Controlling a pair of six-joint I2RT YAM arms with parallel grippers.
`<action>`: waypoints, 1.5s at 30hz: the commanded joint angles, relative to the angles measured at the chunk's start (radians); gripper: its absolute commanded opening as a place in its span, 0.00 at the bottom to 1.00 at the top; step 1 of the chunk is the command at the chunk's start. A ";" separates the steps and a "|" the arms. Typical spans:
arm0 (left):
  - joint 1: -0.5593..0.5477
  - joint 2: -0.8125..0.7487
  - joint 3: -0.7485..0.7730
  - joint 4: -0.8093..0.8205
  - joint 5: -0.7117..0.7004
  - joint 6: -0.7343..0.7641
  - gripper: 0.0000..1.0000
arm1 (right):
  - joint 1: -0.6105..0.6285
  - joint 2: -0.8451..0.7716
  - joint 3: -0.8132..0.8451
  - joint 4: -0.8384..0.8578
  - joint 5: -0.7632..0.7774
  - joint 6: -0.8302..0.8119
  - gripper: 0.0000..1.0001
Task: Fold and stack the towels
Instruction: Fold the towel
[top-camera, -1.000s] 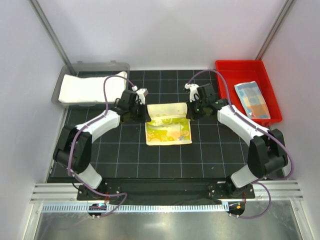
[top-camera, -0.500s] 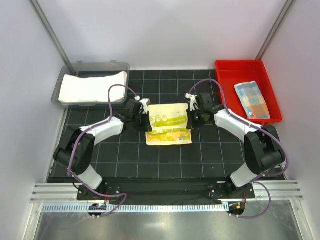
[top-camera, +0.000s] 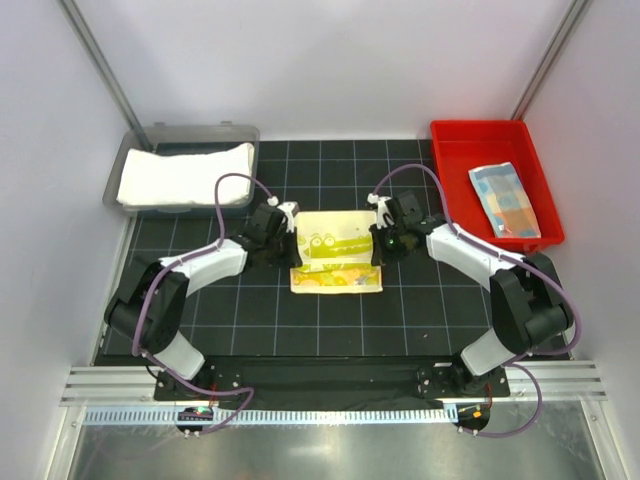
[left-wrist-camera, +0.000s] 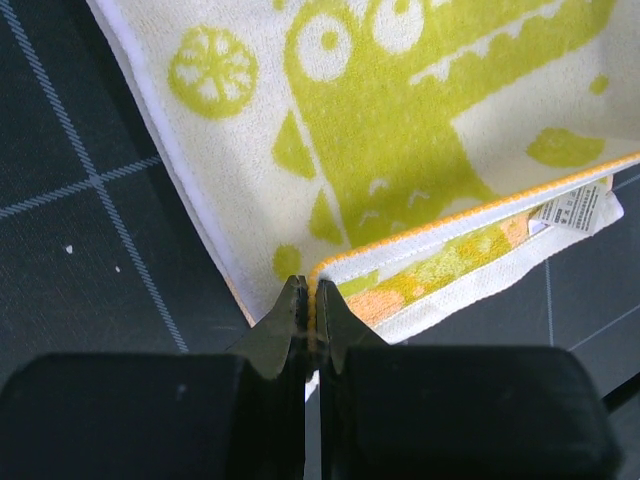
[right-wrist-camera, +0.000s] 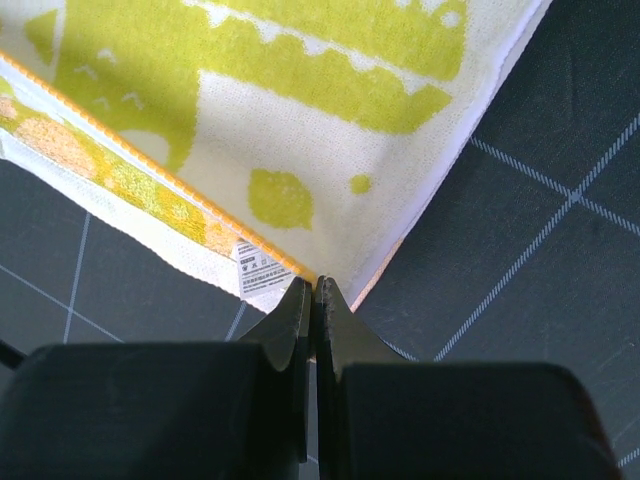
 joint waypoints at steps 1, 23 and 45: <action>0.005 -0.063 -0.017 0.000 -0.078 0.014 0.00 | 0.001 -0.044 -0.007 -0.024 0.084 0.007 0.02; -0.024 -0.135 -0.077 -0.017 -0.141 -0.035 0.00 | 0.047 -0.119 -0.040 -0.058 0.130 0.048 0.02; -0.120 -0.316 -0.195 -0.011 -0.076 -0.152 0.44 | 0.068 -0.107 -0.004 -0.244 0.175 0.148 0.39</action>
